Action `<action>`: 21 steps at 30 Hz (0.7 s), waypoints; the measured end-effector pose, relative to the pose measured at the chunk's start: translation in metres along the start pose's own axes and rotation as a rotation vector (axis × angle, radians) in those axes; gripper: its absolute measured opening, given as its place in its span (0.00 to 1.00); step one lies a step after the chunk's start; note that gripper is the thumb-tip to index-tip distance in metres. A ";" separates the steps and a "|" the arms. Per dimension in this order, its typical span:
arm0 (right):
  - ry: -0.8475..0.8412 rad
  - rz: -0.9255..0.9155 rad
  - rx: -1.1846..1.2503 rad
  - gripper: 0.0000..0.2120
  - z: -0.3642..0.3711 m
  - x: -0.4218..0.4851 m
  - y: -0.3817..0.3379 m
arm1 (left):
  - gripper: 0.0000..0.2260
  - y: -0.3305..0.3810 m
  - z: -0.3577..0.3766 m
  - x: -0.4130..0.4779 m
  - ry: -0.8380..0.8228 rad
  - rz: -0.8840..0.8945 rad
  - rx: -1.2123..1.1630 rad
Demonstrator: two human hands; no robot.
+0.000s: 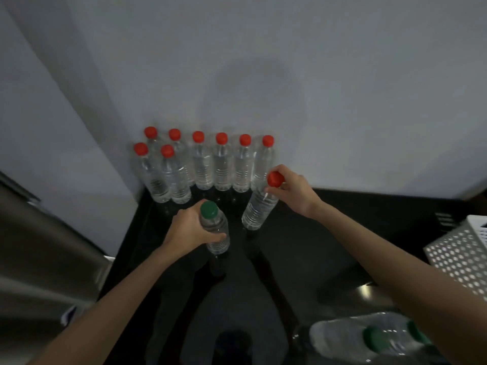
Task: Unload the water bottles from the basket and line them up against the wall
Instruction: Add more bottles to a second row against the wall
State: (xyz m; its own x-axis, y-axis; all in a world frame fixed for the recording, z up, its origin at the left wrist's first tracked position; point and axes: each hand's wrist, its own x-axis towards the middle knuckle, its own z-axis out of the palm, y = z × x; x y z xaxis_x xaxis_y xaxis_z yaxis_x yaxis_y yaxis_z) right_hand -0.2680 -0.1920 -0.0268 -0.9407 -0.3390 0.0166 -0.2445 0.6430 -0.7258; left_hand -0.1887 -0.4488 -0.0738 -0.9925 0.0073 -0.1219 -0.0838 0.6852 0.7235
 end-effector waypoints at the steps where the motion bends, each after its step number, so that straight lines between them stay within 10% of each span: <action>1: -0.006 -0.002 -0.008 0.10 0.011 0.009 -0.009 | 0.24 -0.009 -0.008 0.001 0.005 -0.012 -0.005; 21: -0.012 -0.107 -0.111 0.12 0.134 0.144 -0.074 | 0.24 -0.085 -0.041 0.026 -0.031 -0.008 -0.103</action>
State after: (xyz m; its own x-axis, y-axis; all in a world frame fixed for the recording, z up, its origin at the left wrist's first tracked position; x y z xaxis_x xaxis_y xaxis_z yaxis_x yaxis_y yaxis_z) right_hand -0.3537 -0.3806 -0.0634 -0.9051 -0.4174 0.0814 -0.3686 0.6746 -0.6395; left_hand -0.2112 -0.5369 -0.1109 -0.9887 0.0263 -0.1477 -0.1016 0.6072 0.7881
